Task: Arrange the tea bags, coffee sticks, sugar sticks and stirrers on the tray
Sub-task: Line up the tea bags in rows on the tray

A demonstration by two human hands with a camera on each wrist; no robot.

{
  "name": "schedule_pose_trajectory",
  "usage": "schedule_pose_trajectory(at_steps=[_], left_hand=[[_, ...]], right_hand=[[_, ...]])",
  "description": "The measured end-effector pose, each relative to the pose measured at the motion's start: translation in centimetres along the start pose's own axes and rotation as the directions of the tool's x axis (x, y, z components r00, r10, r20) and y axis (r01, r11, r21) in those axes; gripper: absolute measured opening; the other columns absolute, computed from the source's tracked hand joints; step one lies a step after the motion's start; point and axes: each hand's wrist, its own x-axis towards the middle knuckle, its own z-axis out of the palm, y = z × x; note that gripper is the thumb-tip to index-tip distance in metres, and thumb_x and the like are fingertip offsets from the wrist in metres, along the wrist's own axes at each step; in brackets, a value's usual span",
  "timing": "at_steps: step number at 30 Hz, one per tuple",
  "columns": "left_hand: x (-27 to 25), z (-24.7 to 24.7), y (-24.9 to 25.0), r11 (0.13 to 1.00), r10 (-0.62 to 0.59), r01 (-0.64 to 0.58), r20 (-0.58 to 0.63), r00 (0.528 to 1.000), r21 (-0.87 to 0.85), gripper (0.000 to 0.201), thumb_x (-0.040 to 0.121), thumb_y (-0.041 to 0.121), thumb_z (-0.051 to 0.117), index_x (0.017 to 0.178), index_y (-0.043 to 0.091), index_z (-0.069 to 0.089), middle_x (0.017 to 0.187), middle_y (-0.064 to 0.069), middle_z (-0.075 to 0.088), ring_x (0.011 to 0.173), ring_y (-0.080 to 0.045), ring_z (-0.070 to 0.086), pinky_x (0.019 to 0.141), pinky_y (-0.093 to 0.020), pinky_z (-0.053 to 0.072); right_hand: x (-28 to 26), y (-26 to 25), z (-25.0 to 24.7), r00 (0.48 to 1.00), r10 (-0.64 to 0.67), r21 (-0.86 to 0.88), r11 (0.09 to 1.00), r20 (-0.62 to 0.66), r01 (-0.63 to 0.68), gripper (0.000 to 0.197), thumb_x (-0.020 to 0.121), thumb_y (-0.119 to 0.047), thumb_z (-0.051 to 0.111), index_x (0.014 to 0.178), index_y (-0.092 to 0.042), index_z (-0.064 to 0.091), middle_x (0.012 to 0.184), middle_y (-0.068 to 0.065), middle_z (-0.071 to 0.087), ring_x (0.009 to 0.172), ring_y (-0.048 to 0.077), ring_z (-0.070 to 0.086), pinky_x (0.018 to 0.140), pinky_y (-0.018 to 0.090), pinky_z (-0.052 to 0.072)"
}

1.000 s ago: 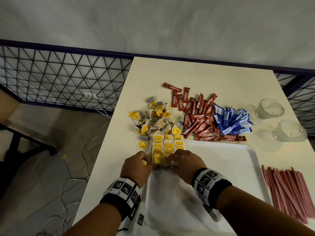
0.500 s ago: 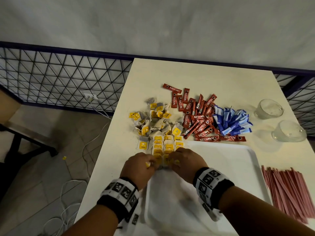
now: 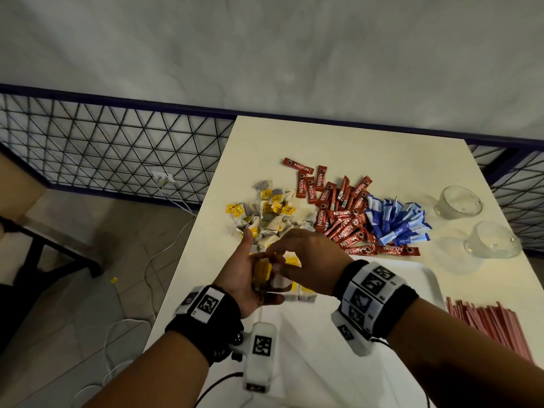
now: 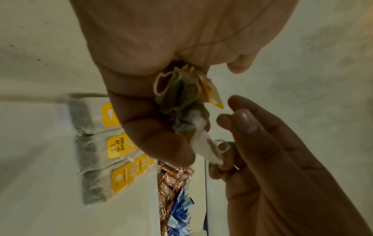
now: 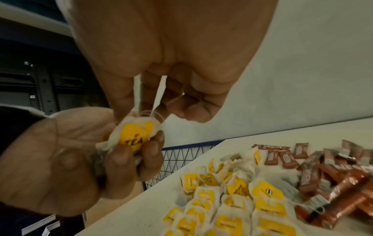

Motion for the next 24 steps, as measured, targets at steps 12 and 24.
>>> schedule_pose_trajectory(at_steps=[12, 24], left_hand=[[0.1, -0.7, 1.1, 0.999, -0.035, 0.034, 0.019, 0.999, 0.041, 0.053, 0.084, 0.067, 0.047, 0.087, 0.017, 0.063, 0.070, -0.005, 0.060, 0.050, -0.022, 0.056, 0.046, -0.022, 0.039], [-1.0, -0.6, 2.2, 0.288, 0.447, -0.437, 0.284, 0.848, 0.852, 0.008, 0.070, 0.029, 0.083, 0.074, 0.028, 0.077, 0.064, 0.000, 0.067, 0.061, -0.005, 0.057, 0.062, -0.022, 0.045]], right_hand=[[0.5, -0.8, -1.3, 1.000, -0.030, 0.044, 0.999, -0.001, 0.030, 0.015, 0.086, -0.024, 0.066, 0.100, -0.022, 0.072, 0.102, -0.010, 0.060, 0.080, -0.003, 0.050, 0.070, 0.002, 0.031], [-0.7, -2.3, -3.4, 0.978, 0.203, -0.015, 0.979, 0.041, -0.202, 0.022, 0.091, -0.037, 0.059, 0.105, -0.023, 0.070, 0.090, -0.011, 0.064, 0.079, 0.005, 0.055, 0.067, 0.014, 0.039]])
